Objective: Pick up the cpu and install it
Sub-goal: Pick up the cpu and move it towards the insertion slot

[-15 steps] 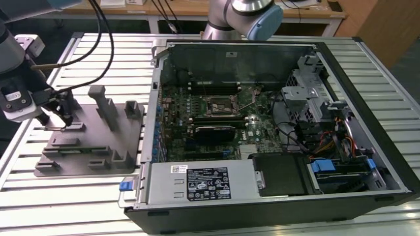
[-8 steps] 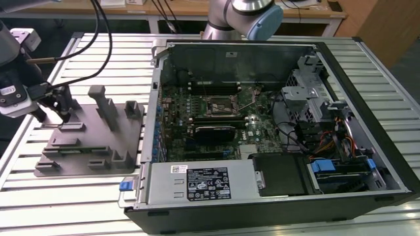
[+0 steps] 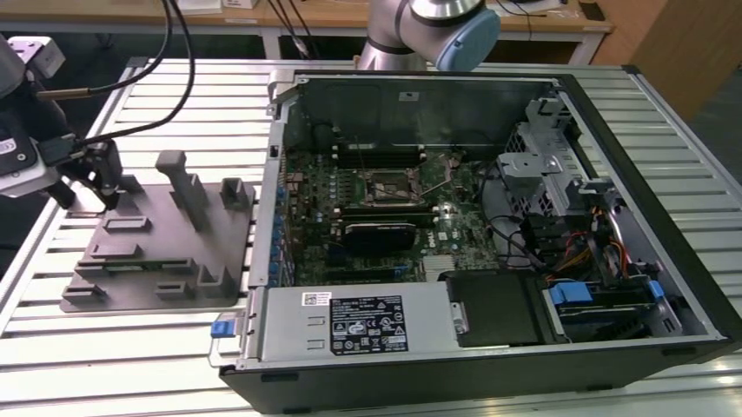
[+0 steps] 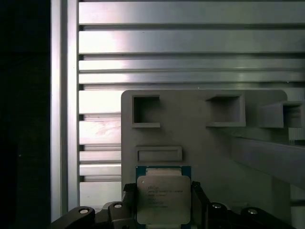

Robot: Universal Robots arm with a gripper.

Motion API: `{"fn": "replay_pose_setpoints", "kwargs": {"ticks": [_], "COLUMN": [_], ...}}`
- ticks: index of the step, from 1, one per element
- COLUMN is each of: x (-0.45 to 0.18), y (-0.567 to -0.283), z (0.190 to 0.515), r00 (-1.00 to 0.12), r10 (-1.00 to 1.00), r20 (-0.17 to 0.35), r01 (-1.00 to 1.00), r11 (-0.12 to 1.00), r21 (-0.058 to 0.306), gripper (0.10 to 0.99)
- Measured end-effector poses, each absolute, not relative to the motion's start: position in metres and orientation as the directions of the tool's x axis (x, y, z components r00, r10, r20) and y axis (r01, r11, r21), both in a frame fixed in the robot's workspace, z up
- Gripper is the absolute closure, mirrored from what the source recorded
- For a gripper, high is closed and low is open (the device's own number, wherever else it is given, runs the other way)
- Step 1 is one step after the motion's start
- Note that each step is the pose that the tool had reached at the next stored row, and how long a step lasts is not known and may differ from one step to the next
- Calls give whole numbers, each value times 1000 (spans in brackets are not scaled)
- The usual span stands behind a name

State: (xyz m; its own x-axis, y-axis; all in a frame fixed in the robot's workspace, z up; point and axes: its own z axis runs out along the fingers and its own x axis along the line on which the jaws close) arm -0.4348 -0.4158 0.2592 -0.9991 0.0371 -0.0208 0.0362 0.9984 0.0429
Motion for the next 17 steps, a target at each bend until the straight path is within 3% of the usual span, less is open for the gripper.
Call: {"fn": "replay_pose_setpoints", "kwargs": {"ticks": [17], "x": [-435], "y": [-416], "z": [293], "r00": [-999], "r10": [35], "r20": [-21], "r01": [34], "r11": [999], "r21": [43], "gripper": [545]}}
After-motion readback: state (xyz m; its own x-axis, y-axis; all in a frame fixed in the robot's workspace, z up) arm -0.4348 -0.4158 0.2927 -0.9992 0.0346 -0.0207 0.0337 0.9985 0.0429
